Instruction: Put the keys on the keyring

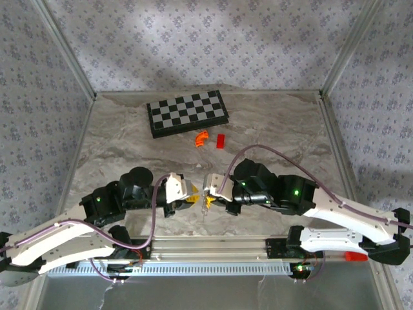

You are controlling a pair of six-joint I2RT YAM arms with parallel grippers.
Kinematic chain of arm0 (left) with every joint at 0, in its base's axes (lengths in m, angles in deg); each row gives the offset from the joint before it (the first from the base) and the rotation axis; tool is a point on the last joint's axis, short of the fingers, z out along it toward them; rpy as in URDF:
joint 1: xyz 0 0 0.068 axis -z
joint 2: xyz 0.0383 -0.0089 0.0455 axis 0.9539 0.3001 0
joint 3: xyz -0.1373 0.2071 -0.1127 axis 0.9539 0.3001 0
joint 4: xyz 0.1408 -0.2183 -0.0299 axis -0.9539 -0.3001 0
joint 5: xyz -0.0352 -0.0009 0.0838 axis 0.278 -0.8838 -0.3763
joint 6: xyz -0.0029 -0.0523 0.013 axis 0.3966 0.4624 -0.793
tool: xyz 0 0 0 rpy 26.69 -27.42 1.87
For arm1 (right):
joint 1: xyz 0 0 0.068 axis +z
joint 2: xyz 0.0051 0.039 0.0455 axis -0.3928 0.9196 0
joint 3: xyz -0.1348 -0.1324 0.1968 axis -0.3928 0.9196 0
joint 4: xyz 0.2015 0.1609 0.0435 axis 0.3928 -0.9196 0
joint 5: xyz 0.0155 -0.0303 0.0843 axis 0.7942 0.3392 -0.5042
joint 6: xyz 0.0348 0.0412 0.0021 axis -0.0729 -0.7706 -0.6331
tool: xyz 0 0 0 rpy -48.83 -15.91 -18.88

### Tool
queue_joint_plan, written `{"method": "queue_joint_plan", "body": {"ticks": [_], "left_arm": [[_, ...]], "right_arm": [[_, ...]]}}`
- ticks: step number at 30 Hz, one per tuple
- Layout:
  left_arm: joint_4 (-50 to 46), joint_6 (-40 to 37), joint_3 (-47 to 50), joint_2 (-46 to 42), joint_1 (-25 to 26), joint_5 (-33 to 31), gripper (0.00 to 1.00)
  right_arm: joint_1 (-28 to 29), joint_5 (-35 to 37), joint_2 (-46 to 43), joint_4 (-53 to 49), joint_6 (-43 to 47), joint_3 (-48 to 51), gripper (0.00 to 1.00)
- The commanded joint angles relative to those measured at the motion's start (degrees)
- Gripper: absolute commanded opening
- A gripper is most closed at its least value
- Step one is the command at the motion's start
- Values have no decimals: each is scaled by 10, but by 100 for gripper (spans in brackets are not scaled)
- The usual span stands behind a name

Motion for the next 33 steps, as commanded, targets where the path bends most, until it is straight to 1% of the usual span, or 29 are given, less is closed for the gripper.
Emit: {"method": "queue_joint_plan", "body": {"ticks": [1, 18, 23, 26, 31, 33], "left_arm": [[23, -8, -9, 5, 4, 22, 20], [34, -17, -11, 27, 4, 32, 18], [37, -18, -12, 27, 4, 33, 8], [43, -16, -10, 25, 4, 39, 0], [84, -3, 9, 15, 4, 49, 0], [120, 8, 28, 5, 4, 50, 0]], "right_arm": [[-3, -23, 0, 3, 11, -23, 0], [-5, -35, 2, 15, 14, -24, 0], [-5, -36, 5, 15, 16, -23, 0], [-5, -35, 5, 15, 17, -21, 0], [-5, -18, 1, 41, 9, -16, 0], [-6, -15, -5, 52, 9, -11, 8]]}}
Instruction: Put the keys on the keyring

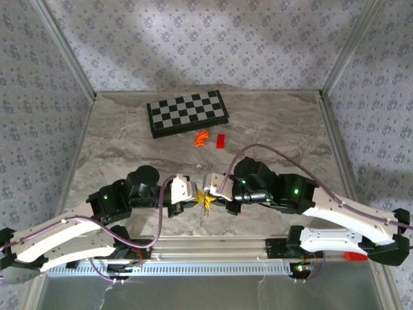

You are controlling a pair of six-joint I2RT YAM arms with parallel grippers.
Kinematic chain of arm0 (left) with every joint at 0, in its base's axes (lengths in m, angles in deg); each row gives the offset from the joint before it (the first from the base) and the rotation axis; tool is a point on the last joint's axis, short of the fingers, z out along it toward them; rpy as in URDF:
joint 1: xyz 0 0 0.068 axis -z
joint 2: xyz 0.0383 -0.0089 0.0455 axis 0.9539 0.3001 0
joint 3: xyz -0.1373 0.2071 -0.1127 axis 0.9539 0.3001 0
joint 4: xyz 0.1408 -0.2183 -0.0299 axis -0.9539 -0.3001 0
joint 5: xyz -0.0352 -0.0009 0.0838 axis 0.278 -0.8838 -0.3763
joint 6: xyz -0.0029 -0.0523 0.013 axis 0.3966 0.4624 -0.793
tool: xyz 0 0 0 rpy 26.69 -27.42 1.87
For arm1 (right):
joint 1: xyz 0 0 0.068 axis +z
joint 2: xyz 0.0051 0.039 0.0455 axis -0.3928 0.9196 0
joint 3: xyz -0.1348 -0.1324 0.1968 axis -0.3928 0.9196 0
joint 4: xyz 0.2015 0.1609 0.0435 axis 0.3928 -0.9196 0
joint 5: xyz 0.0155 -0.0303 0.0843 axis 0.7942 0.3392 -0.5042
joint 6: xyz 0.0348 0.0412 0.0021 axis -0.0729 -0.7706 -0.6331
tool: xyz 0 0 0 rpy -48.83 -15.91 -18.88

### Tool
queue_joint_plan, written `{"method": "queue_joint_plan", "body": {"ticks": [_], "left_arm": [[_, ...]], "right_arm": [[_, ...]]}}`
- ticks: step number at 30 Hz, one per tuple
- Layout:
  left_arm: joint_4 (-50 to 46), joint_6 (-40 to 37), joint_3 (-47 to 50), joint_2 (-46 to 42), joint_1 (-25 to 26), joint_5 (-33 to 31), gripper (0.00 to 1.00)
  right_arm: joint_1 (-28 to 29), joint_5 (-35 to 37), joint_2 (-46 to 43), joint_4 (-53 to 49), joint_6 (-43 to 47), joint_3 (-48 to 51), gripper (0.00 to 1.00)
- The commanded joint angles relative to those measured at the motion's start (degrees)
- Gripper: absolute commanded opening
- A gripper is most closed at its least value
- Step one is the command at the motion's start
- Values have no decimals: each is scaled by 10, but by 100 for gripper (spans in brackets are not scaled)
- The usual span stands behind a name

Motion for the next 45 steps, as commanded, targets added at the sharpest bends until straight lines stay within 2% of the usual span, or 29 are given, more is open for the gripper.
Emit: {"method": "queue_joint_plan", "body": {"ticks": [1, 4, 7, 14, 18, 24, 39, 45], "left_arm": [[107, 25, 23, -20, 4, 18, 0], [168, 42, 51, -40, 4, 17, 0], [203, 52, 69, -59, 4, 15, 0], [240, 59, 89, -87, 4, 37, 0], [271, 66, 94, -89, 4, 63, 0], [310, 68, 103, -102, 4, 85, 0], [319, 72, 95, -94, 4, 120, 0], [320, 73, 92, -87, 4, 123, 0]], "right_arm": [[1, 2, -13, 52, 3, -3, 13], [-1, 2, -33, 78, -5, 16, 25], [-4, -10, -56, 99, -25, 38, 31], [-21, -60, -90, 143, -49, 65, 43], [-27, -88, -103, 188, -62, 81, 46], [-34, -118, -116, 227, -74, 91, 47], [-60, -167, -130, 295, -86, 120, 44], [-67, -174, -128, 302, -90, 128, 35]]}}
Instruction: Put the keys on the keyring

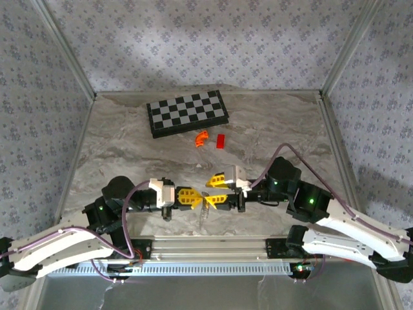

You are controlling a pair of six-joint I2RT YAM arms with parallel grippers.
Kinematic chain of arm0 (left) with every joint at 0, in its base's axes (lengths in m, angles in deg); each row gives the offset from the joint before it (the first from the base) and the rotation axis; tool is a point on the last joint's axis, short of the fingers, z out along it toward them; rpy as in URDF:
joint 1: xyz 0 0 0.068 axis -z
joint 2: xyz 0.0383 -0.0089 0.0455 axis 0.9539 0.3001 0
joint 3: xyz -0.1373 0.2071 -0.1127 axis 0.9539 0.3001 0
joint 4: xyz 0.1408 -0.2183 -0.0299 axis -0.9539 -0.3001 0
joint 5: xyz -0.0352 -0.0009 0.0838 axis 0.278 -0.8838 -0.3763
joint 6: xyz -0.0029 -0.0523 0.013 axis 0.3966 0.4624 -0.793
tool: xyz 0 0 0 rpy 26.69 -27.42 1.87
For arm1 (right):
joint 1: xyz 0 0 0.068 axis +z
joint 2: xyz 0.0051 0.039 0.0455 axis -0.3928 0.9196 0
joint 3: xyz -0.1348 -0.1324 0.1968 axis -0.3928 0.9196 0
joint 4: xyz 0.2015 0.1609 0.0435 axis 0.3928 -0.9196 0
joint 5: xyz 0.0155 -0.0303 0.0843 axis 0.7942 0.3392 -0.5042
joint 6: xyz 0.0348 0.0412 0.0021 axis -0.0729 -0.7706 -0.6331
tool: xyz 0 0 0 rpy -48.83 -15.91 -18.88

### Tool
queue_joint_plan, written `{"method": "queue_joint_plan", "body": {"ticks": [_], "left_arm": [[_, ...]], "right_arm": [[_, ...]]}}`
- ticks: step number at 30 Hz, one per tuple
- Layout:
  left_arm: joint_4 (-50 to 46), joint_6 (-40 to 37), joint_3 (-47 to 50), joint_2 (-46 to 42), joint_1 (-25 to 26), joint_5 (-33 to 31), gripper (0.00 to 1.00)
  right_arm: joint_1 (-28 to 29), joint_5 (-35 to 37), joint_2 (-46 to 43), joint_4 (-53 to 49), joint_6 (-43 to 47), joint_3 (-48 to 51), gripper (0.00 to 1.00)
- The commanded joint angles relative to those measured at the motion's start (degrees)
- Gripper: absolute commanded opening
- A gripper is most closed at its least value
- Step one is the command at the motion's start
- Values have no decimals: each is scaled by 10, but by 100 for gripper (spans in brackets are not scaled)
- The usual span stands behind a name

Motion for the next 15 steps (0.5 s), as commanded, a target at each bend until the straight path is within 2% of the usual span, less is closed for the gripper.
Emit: {"method": "queue_joint_plan", "body": {"ticks": [1, 9, 15], "left_arm": [[31, 5, -12, 0, 4, 23, 0], [27, 6, -14, -3, 4, 18, 0], [20, 6, -17, 0, 4, 12, 0]], "right_arm": [[-7, -12, -7, 23, -8, 6, 34], [-12, -11, -2, 15, -6, 6, 19], [-12, -8, 6, -8, 4, 0, 0]]}}
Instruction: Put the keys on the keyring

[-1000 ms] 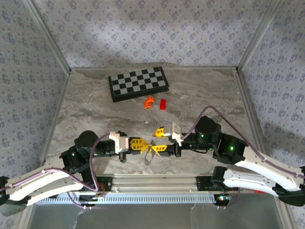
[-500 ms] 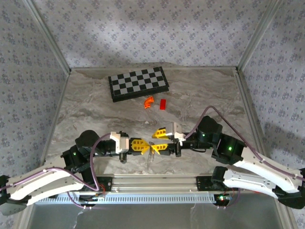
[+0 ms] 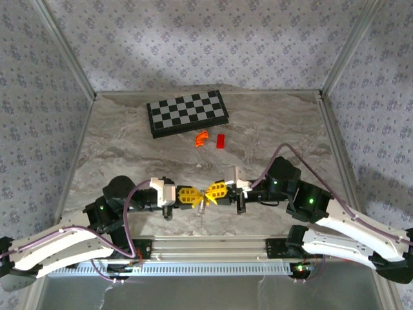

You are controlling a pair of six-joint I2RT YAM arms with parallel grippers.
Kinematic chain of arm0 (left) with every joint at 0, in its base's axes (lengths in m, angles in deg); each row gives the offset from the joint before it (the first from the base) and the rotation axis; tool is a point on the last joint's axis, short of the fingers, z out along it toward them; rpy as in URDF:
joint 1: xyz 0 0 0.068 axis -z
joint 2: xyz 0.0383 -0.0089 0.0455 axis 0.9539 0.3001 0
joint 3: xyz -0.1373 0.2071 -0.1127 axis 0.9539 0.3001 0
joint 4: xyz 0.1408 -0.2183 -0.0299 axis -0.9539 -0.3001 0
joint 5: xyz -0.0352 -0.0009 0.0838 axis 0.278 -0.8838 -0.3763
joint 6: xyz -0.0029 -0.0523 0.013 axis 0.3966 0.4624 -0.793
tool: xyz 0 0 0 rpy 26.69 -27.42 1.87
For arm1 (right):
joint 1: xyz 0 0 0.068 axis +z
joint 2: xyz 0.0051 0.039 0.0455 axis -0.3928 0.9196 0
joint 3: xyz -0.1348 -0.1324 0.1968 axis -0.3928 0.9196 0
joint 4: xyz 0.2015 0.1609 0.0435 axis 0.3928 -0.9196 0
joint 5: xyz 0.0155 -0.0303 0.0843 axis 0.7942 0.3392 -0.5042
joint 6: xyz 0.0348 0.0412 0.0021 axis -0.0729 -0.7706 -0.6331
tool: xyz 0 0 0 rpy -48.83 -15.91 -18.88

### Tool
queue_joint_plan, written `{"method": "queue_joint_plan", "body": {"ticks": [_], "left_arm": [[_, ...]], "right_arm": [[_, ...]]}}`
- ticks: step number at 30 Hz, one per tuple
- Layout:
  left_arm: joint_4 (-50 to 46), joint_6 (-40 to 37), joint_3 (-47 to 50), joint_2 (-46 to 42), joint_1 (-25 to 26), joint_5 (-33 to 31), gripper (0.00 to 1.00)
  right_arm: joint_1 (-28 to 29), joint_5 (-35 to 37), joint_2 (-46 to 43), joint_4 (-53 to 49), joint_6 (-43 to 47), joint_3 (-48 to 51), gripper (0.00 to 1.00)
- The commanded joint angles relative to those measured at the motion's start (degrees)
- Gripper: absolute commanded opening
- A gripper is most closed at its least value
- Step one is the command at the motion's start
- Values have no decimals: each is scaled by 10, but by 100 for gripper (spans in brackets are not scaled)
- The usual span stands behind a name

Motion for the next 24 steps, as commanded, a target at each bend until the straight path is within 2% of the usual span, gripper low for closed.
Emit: {"method": "queue_joint_plan", "body": {"ticks": [1, 5, 11, 16, 21, 24], "left_arm": [[16, 6, -16, -2, 4, 14, 0], [-46, -7, -36, 6, 4, -33, 0], [-177, -33, -86, 36, 4, -85, 12], [-243, -52, -115, 63, 4, -99, 9], [-245, -56, -110, 59, 4, -108, 0], [-238, -53, -104, 56, 4, -110, 0]], "right_arm": [[-7, 14, 8, -15, 10, -7, 0], [-2, 28, 19, -61, 27, -30, 0], [8, 63, 58, -148, 59, -82, 0], [11, 62, 98, -196, 72, -116, 0], [7, 57, 99, -202, 74, -122, 0], [8, 50, 100, -202, 76, -123, 0]]}}
